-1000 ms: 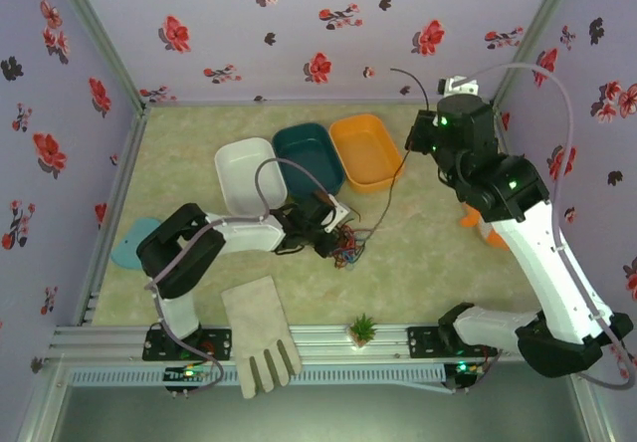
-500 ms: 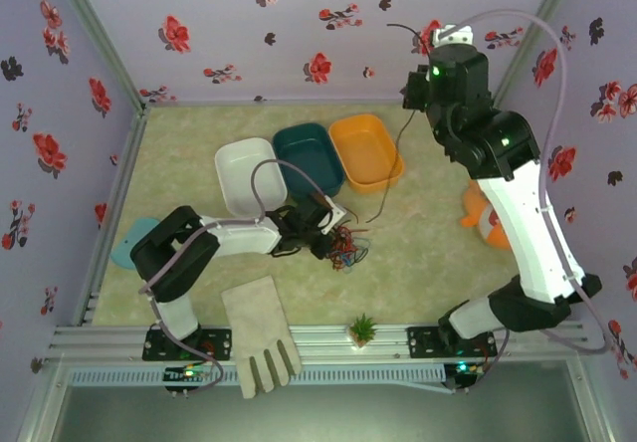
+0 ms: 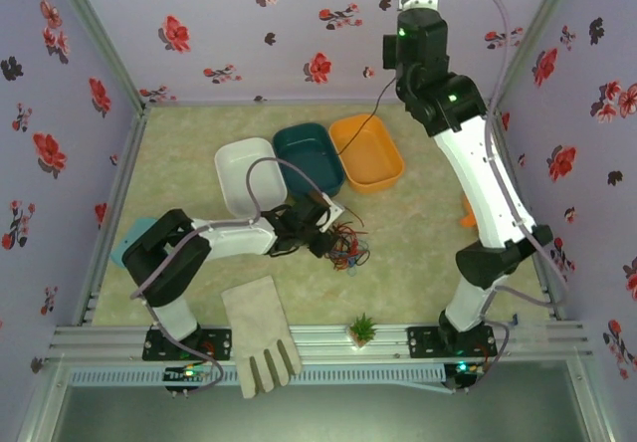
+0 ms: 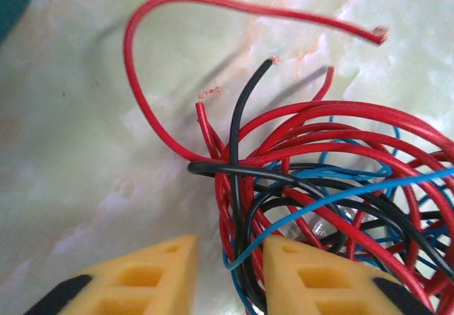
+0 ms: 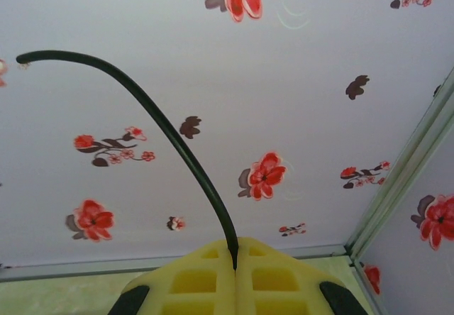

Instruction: Untangle the cables

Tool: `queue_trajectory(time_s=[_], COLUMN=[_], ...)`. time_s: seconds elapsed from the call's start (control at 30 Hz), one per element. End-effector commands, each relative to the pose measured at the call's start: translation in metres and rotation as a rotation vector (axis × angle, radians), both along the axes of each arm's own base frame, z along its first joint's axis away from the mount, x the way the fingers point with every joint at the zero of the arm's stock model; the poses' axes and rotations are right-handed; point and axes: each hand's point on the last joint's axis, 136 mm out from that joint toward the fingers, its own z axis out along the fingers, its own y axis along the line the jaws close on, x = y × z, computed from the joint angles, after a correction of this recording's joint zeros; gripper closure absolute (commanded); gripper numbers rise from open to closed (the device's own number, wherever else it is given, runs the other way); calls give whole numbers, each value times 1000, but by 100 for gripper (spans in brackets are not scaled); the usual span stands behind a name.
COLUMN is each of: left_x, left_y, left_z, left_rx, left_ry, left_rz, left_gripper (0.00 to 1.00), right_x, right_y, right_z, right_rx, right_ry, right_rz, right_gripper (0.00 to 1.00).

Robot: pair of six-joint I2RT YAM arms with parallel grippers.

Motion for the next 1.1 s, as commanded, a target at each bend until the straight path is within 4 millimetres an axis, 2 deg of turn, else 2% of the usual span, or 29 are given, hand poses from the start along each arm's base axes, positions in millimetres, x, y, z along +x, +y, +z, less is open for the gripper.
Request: queue_trajectory(time_s=[0.0,0.23,0.43,0.6,0.77,0.93,1.07], left_x=[4,9,14,24,31,35,37], left_y=[6,6,10,21,31,34,35], left_z=[12,23,44,62,76,78,76], left_rx=[-13,-31,-49,-46,-56,-79,-84], left_ry=[-22,-43,-87,-149,-192,-184,-174], left_rz=[31,54,88,154,210,246,264], left_gripper=[56,32,1,0,0,0,0], right_x=[17,50,64,60,51,41,35], right_y=[-14,-10,-1,2,-5,-8,3], right_z=[9,-42,-89,-130,-168,-208,-247], right_rx=[-21,-40,-74,-85,-123,-84,4], right_ry=[-49,45,141,254,374,533,680], right_rz=[-77,-70,-40,-18,-39,-9,55], right_gripper=[100,100,100,100,100,100,100])
